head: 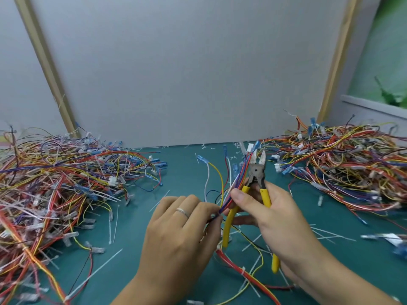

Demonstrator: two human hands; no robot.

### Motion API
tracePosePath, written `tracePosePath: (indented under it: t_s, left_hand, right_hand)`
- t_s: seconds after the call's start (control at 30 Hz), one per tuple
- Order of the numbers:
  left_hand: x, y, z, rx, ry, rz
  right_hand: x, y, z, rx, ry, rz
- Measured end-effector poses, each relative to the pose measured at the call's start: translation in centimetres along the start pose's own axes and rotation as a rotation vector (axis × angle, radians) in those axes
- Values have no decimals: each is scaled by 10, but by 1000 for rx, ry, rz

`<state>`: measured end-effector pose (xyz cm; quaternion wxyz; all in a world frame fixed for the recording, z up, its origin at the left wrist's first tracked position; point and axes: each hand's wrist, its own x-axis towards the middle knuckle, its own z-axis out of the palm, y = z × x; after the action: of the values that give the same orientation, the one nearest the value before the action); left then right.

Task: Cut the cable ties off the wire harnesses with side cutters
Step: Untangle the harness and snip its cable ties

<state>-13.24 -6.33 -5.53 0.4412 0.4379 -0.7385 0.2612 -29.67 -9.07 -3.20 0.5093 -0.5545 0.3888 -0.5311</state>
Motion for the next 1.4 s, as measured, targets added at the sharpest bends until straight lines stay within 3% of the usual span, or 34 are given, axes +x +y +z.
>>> tracePosePath:
  t_s: [0.13,0.3,0.4,0.57,0.73,0.87,1.0,1.13,1.4]
  left_hand:
    - [-1,-1,-2,-138,-81,-133]
    - [-7,1,5,-624,-232,-639]
    - [-9,2,9,-648,-337,-578]
    - [5,5,1,-542,-162,-575]
    - [36,-10,-9,-721,-221,-853]
    - [66,-23,-22,-896,-198,-1076]
    - [128,-41,-60,-863,22,-977]
    - [190,-52,-98,-749,104,-858]
    - [231,-49,-133,-954,339,-737]
  right_hand:
    - [1,1,-1,33,-8,-2]
    - [6,-1,-1,54,53,-58]
    - [6,-3,3,-17,40,-87]
    - [5,-17,-3,-142,44,-105]
    - [-11,-32,-12,-276,-15,-47]
    - [-24,-31,-16,-686,-107,-39]
    - [-45,-24,-13,-1023,-217,-137]
    - [-56,-15,-5,-1178,-276,-127]
    - [-61,3,7,-1482,-404,-135]
